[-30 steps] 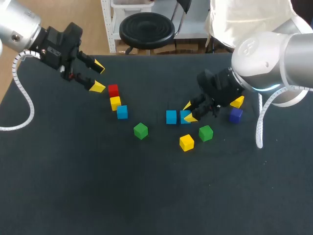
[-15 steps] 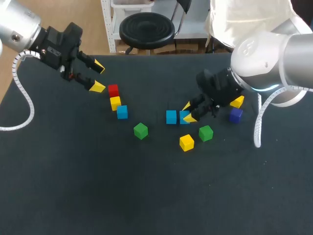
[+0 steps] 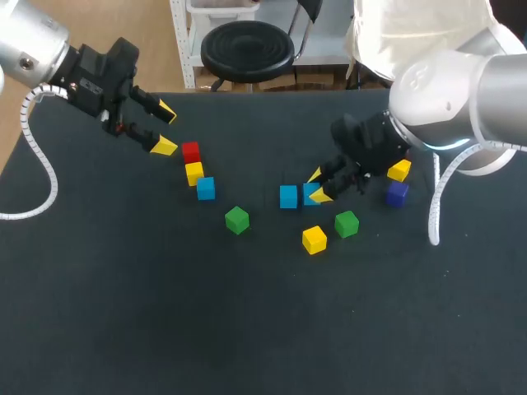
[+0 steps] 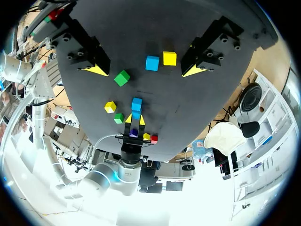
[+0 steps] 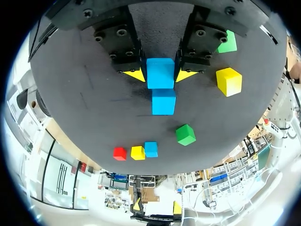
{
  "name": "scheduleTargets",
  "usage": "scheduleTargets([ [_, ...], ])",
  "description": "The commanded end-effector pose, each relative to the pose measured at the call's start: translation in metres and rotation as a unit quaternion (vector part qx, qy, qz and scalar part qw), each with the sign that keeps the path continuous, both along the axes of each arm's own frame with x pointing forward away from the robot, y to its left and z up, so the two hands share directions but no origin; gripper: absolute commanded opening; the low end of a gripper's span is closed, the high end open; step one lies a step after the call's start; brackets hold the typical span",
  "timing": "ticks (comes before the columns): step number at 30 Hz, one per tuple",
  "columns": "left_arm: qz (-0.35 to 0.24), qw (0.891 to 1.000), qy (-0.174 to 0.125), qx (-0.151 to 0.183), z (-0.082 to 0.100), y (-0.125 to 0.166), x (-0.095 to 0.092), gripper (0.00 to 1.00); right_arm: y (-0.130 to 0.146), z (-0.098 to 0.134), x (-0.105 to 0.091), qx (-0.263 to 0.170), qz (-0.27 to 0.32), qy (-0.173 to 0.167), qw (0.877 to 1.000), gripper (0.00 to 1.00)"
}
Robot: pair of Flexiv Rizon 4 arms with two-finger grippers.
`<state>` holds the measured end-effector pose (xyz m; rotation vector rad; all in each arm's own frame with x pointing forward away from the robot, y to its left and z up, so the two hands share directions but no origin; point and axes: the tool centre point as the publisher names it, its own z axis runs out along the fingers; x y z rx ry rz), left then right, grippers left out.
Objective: Place the blue cubes, place green cubes on the blue cubes, place the yellow cubes on the green cubes, then place the red cubes on the yellow cubes, and place purple cube on the red cubes.
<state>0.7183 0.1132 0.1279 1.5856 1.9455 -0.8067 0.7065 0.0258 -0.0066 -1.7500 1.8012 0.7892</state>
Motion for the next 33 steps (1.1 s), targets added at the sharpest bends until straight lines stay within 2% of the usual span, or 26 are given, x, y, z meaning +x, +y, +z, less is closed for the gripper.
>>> scheduleTargets([
  [1, 0.000, 1.000, -0.002, -0.001, -0.0007, 0.0005, -0.0008, 1.00, 0.0020, -0.0033, 0.0016, 0.001, 0.002, 0.004, 1.000, 0.00],
  [11, 0.000, 1.000, -0.002, -0.001, -0.0007, 0.0005, -0.0008, 1.00, 0.0026, -0.0061, 0.0018, -0.001, 0.004, 0.012, 1.000, 0.00],
  [23, 0.000, 1.000, -0.002, -0.001, -0.0007, 0.0005, -0.0008, 1.00, -0.0013, 0.0032, -0.0030, 0.001, 0.000, 0.000, 1.000, 0.00],
  [33, 0.000, 1.000, -0.002, -0.001, -0.0007, 0.0005, -0.0008, 1.00, -0.0007, -0.0019, -0.0059, 0.010, 0.001, 0.006, 1.000, 0.00],
])
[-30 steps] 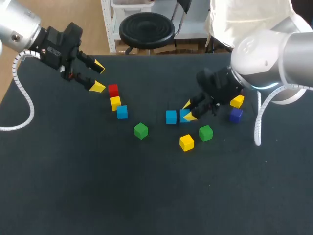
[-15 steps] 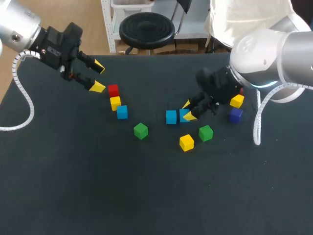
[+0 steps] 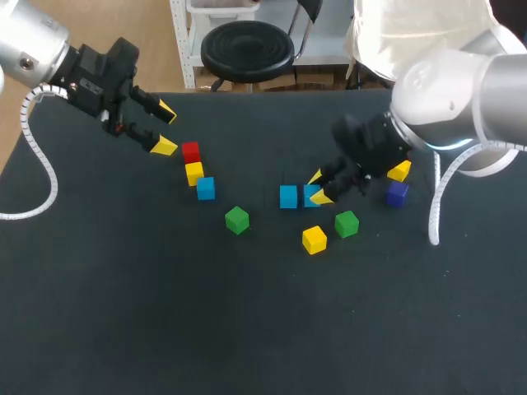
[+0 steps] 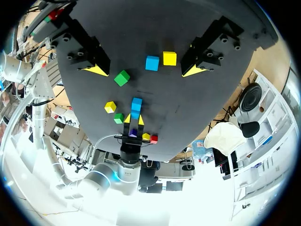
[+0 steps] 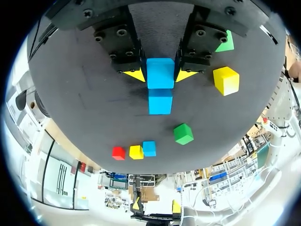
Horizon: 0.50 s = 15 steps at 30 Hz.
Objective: Place the blue cubes, place green cubes on the blue cubes, place the yellow cubes on the green cubes, then place the red cubes on the yellow cubes, and place purple cube on the red cubes.
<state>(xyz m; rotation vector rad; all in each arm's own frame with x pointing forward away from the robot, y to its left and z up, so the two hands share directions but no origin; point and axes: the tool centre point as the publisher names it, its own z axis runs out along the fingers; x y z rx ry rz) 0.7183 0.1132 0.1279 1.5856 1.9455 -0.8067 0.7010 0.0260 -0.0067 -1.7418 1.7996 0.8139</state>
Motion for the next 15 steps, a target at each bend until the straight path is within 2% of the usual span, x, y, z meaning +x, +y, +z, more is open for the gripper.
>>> scheduleTargets([
  [1, 0.000, 1.000, -0.002, -0.001, -0.0007, 0.0005, -0.0008, 1.00, -0.0008, -0.0020, -0.0001, 0.003, 0.000, 0.000, 1.000, 0.00],
  [15, 0.000, 1.000, -0.002, -0.001, -0.0007, 0.0005, -0.0008, 1.00, 0.0017, -0.0011, 0.0033, 0.004, 0.004, -0.003, 1.000, 0.00],
])
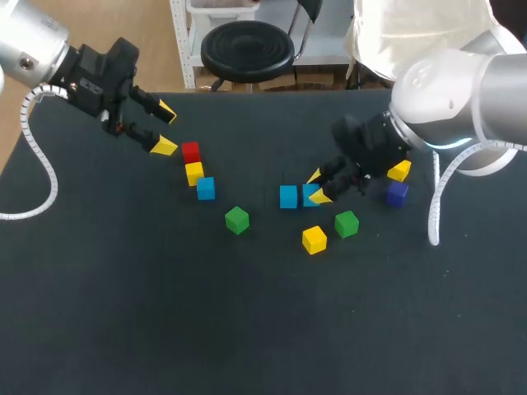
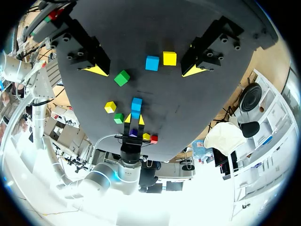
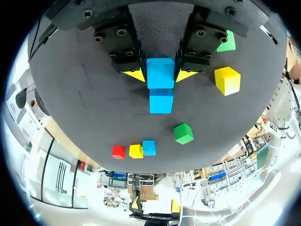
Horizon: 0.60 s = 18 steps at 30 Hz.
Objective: Place the blue cubes, place green cubes on the blue cubes, place the yellow cubes on the green cubes, then place the red cubes on the yellow cubes, and place purple cube on the red cubes.
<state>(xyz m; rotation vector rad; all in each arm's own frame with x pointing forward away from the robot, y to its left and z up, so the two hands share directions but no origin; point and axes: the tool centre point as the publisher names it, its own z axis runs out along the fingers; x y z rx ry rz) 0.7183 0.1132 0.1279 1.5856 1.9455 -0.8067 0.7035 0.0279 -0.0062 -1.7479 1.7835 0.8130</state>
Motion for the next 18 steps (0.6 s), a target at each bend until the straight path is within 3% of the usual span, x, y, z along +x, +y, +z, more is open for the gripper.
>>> scheduleTargets([
  [1, 0.000, 1.000, -0.002, -0.001, -0.0007, 0.0005, -0.0008, 1.00, -0.0002, -0.0021, 0.0008, 0.001, 0.000, 0.002, 1.000, 0.00],
  [18, 0.000, 1.000, -0.002, -0.001, -0.0007, 0.0005, -0.0008, 1.00, -0.0023, -0.0026, 0.0001, 0.002, -0.002, 0.004, 1.000, 0.00],
])
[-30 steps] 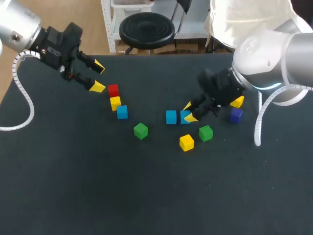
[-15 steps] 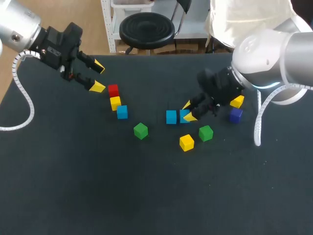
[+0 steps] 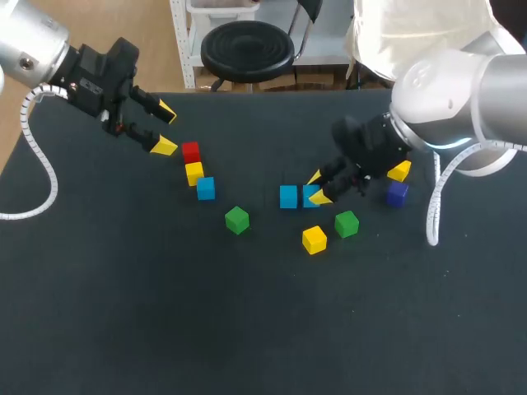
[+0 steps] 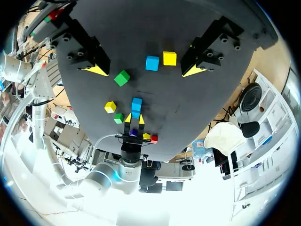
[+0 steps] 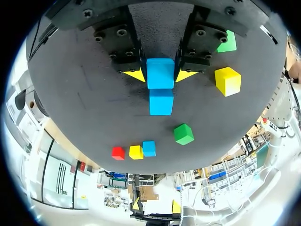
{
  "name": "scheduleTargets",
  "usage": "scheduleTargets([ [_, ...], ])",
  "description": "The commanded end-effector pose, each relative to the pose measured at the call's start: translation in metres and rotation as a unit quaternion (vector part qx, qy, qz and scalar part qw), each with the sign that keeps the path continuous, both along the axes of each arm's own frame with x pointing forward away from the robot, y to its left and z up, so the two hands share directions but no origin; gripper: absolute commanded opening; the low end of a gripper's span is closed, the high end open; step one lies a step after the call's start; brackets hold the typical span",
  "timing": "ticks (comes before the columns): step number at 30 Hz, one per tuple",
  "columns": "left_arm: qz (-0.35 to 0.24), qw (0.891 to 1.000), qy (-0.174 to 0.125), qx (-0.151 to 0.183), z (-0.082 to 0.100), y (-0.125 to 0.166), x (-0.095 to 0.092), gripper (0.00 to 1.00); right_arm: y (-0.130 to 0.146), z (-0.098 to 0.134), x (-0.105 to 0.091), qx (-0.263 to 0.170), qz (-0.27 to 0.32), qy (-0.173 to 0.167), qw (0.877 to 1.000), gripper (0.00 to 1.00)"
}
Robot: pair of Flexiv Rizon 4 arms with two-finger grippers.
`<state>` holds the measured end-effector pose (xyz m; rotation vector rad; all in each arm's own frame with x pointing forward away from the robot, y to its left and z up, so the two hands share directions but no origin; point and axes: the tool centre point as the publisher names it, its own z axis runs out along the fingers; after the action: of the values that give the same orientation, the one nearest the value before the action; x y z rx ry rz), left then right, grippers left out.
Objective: Place the blue cubes, place green cubes on the blue cubes, place the yellow cubes on the green cubes, then place the red cubes on the yellow cubes, and place purple cube on the red cubes.
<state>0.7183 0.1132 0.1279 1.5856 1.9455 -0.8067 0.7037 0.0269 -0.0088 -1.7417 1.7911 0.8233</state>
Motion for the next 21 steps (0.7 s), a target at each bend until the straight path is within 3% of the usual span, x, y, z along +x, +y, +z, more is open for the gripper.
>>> scheduleTargets([
  [1, 0.000, 1.000, -0.002, -0.001, -0.0007, 0.0005, -0.0008, 1.00, -0.0016, 0.0008, -0.0004, 0.001, -0.001, -0.002, 1.000, 0.00],
  [21, 0.000, 1.000, -0.002, -0.001, -0.0007, 0.0005, -0.0008, 1.00, -0.0003, 0.0002, 0.0025, 0.000, 0.000, -0.001, 1.000, 0.03],
])
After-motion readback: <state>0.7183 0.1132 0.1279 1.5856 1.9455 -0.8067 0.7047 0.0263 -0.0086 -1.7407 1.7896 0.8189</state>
